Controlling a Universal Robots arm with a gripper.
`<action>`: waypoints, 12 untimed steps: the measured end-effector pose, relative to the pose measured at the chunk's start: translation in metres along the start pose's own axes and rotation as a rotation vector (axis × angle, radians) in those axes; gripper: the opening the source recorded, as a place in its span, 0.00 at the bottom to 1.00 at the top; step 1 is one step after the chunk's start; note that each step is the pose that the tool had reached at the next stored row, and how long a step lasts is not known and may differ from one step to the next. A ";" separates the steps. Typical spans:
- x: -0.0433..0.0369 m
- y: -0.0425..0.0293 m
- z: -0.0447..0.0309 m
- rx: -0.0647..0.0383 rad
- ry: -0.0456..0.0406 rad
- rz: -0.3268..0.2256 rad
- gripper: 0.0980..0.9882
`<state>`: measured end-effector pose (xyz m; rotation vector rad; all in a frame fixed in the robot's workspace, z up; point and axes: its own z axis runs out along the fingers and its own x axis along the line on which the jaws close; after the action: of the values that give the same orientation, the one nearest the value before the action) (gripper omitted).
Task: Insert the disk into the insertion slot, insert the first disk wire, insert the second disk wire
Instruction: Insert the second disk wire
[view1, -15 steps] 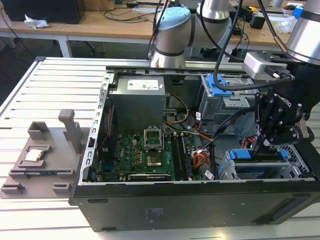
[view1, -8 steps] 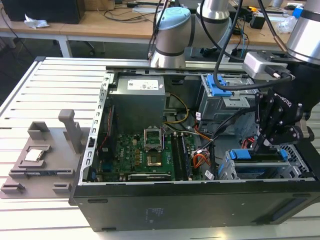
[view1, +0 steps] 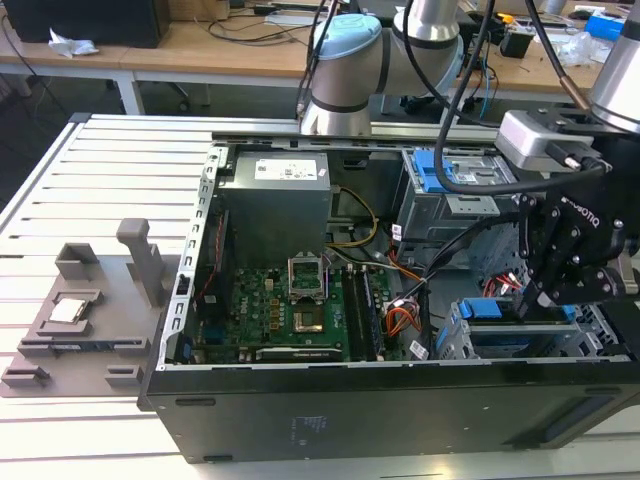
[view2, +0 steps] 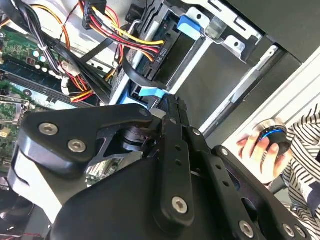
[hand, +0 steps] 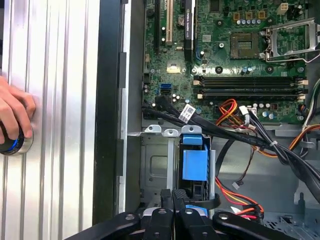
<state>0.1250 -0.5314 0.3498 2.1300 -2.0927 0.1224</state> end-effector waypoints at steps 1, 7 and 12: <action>0.0000 0.0000 0.0000 0.000 -0.0001 0.000 0.04; 0.0008 0.0003 -0.0058 0.000 0.0001 0.000 0.12; 0.0018 0.0007 -0.0132 0.000 -0.0003 0.000 0.12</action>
<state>0.1250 -0.5310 0.3631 2.1307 -2.0924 0.1223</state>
